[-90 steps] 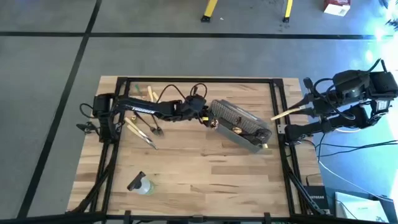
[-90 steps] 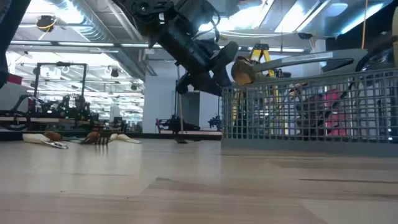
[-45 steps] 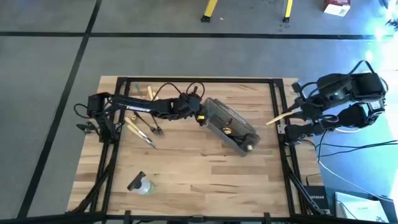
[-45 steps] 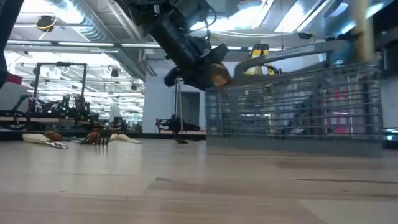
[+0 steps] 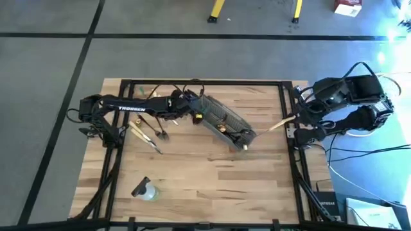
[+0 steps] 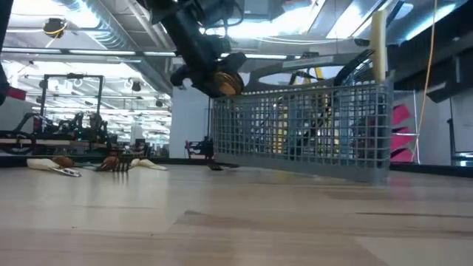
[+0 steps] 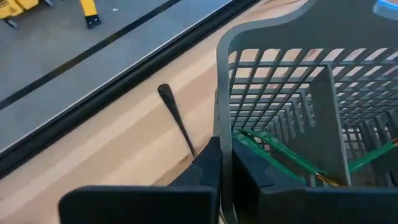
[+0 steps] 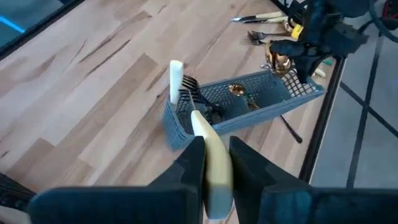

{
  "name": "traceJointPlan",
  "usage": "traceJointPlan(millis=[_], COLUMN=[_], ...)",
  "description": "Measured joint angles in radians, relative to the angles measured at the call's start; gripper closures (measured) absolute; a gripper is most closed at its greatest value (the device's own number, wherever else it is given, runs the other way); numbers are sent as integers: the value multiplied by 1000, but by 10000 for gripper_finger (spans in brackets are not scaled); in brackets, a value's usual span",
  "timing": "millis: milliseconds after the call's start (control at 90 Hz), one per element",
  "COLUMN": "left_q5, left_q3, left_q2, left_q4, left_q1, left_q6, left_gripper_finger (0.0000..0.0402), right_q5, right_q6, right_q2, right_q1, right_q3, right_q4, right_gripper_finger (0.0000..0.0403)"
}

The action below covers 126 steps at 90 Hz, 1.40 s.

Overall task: Sort silverware
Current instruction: Put the silver knife into the cutlery rack

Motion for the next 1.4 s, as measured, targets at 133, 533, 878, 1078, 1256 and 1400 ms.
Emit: traceJointPlan(millis=[133, 533, 878, 1078, 1256, 1400], left_q5=[22, 36, 44, 45, 45, 46], left_q3=[0, 0, 1, 1, 2, 2], left_q2=[0, 0, 0, 0, -1, -1], left_q4=[-4, 0, 0, 0, 1, 2], left_q1=[3, 1, 1, 1, 0, 1], left_q6=[-1, -2, -5, -5, -5, -5], left_gripper_finger=[402, 401, 401, 401, 401, 401], right_q5=[21, 43, 48, 48, 51, 58], right_q6=[-24, -73, -105, -105, -75, -68], right_q2=[24, 141, 223, 232, 233, 232], right_q1=[0, 0, 0, 0, 0, 0], right_q3=[0, 0, 0, 0, 1, 1], right_q4=[-7, -6, -7, -7, -7, -7], right_gripper_finger=[373, 373, 373, 373, 344, 286])
